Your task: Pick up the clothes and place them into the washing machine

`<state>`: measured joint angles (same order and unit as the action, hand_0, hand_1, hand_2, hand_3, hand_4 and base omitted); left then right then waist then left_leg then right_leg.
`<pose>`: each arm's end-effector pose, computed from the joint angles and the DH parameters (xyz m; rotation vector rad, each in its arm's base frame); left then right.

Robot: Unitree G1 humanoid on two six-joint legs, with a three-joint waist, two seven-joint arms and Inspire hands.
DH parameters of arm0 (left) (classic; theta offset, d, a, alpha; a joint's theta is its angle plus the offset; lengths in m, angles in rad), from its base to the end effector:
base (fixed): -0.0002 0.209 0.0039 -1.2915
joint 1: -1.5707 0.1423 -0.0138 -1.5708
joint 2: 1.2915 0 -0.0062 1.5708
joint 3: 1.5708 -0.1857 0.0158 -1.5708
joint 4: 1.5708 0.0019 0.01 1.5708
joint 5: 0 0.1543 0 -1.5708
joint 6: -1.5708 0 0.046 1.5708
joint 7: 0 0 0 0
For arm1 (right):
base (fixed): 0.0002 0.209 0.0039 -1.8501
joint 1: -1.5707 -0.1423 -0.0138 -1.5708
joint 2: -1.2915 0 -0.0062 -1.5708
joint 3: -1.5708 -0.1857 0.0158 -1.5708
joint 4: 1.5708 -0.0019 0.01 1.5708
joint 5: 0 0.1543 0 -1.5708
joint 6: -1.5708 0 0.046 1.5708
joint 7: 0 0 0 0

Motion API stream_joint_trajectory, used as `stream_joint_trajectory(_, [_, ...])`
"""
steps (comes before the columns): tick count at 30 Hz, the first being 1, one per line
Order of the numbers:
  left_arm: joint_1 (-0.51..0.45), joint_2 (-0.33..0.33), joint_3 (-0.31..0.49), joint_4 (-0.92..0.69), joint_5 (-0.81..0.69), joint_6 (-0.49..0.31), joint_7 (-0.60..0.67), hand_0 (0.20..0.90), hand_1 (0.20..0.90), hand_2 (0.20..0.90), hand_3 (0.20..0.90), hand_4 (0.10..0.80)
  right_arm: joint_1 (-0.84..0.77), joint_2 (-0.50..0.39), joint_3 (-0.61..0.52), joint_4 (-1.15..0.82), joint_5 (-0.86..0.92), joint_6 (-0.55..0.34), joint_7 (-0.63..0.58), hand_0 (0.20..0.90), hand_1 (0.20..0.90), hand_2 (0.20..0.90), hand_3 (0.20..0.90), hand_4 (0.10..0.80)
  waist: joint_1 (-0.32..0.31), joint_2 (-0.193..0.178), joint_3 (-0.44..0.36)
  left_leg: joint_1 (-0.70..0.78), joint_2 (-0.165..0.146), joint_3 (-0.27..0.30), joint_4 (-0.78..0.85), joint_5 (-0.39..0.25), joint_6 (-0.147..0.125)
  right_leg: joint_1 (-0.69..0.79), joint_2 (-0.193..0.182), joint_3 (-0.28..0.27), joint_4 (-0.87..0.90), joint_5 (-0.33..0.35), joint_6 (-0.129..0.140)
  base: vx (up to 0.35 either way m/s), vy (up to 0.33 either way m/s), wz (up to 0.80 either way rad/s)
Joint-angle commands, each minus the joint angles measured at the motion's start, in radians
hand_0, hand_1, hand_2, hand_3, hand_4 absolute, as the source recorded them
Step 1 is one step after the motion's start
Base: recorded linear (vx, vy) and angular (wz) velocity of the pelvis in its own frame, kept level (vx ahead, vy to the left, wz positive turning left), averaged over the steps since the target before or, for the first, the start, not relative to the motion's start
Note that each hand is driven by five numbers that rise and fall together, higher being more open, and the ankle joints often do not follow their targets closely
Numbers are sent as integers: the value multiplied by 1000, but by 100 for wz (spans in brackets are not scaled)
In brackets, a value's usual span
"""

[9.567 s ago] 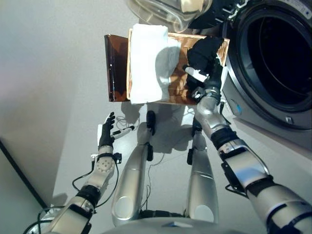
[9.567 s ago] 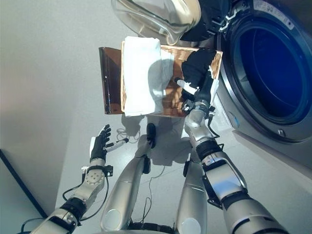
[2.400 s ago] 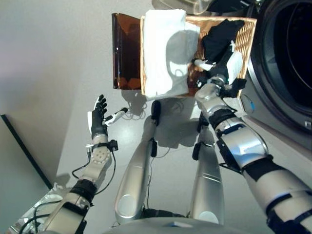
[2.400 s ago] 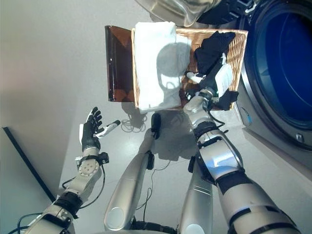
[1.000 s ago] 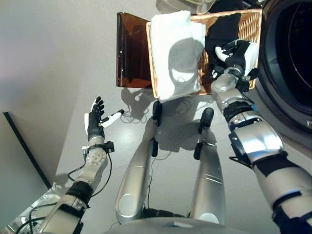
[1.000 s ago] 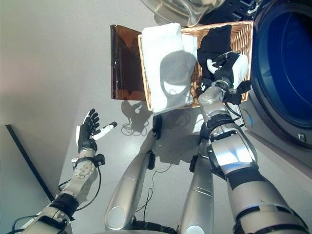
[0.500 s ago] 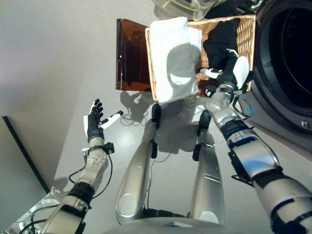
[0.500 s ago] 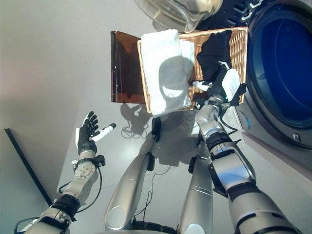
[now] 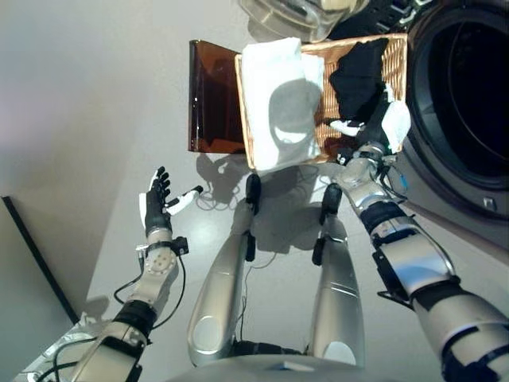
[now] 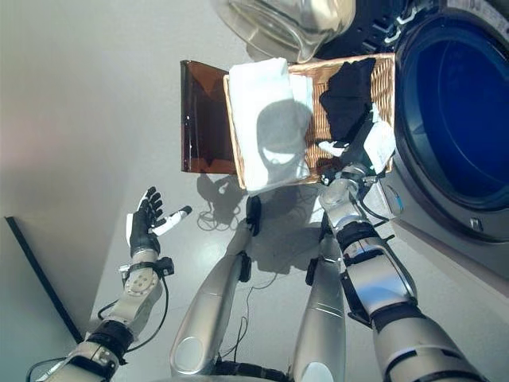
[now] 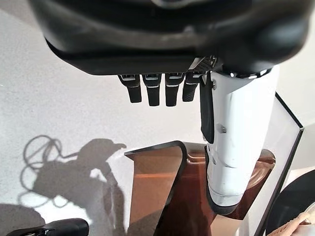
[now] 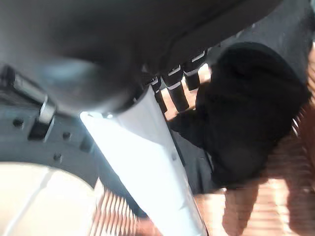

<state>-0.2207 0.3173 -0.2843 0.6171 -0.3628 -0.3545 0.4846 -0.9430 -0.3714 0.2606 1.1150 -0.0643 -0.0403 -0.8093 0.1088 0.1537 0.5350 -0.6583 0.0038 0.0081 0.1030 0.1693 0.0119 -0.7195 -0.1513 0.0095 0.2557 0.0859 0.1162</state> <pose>0.2423 0.1852 -0.0138 0.0721 0.0878 0.3670 0.3689 -0.1942 0.1097 -0.6369 -0.1043 -0.7329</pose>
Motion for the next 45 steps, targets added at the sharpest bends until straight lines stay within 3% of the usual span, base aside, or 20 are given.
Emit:
stream_joint_trajectory(1, [54,23,50,3,12,-37,42,900,900,900,900,800,5,-67,-20,-58,-6,-21,-77,900,900,900,900,800,3,11,-18,-12,-4,58,33,-69,-45,51,23,40,80,-115,-19,0,0,0])
stream_joint_trajectory(9, [51,32,44,-3,6,-45,38,900,900,900,900,800,-34,-61,-2,-52,19,-29,-60,900,900,900,900,800,9,5,-24,-13,-1,53,34,-69,-48,54,24,34,79,-121,-21,0,-6,-2])
stream_joint_trajectory(20, [73,67,36,-110,-23,-53,9,900,900,900,900,800,-135,-77,56,31,68,-29,23,900,900,900,900,800,38,41,-15,-45,-5,49,11,-42,-53,13,27,33,85,-119,-24,0,0,0])
stream_joint_trajectory(36, [63,74,34,-115,-22,-57,5,900,900,900,900,800,-193,4,102,50,57,-38,51,900,900,900,900,800,52,51,-15,-71,-13,46,17,-40,-52,-22,23,34,113,-123,-27,0,1,1])
stream_joint_trajectory(45, [73,98,33,-153,-27,-65,-6,900,900,900,900,800,-245,-17,92,110,97,-36,58,900,900,900,900,800,71,71,-15,-110,-17,41,15,-31,-52,-64,25,38,116,-119,-26,0,0,0])
